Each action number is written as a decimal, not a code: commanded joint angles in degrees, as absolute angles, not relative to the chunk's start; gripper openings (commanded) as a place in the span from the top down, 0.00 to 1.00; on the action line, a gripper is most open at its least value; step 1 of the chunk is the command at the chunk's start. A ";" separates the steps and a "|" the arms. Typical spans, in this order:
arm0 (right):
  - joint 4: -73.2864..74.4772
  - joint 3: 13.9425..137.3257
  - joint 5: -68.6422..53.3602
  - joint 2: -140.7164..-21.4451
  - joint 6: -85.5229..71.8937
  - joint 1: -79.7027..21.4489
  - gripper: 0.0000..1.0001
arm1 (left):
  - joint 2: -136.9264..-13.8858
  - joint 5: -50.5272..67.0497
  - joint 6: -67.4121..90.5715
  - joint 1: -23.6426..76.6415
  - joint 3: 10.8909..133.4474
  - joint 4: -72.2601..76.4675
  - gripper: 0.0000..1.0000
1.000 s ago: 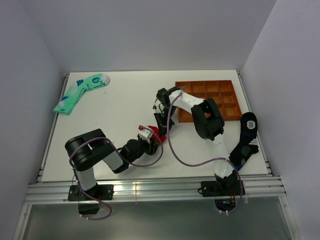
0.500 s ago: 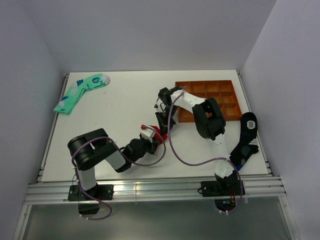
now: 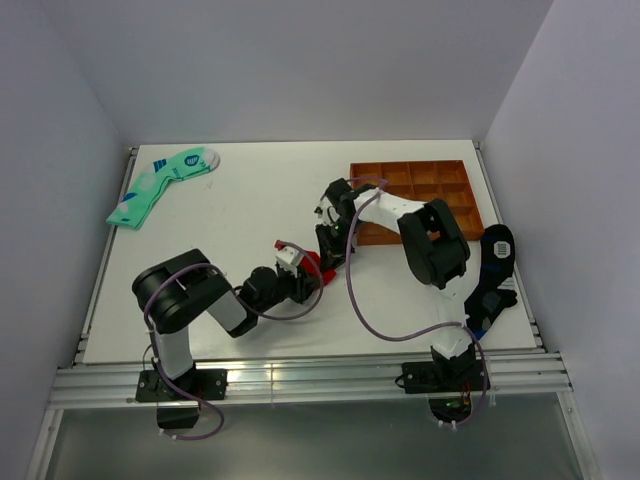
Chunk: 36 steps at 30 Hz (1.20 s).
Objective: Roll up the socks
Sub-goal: Roll the sock at the center of the board.
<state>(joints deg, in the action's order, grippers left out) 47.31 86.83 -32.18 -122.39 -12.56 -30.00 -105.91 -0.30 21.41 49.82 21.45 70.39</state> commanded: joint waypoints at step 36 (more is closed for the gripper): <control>0.71 58.45 -34.63 -103.45 -29.26 -26.99 0.53 | -114.08 26.63 35.24 34.72 20.57 58.01 1.00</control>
<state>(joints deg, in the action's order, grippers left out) 8.93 59.99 -35.75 -107.31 -27.66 -27.97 -110.13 25.78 34.76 35.38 22.87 72.23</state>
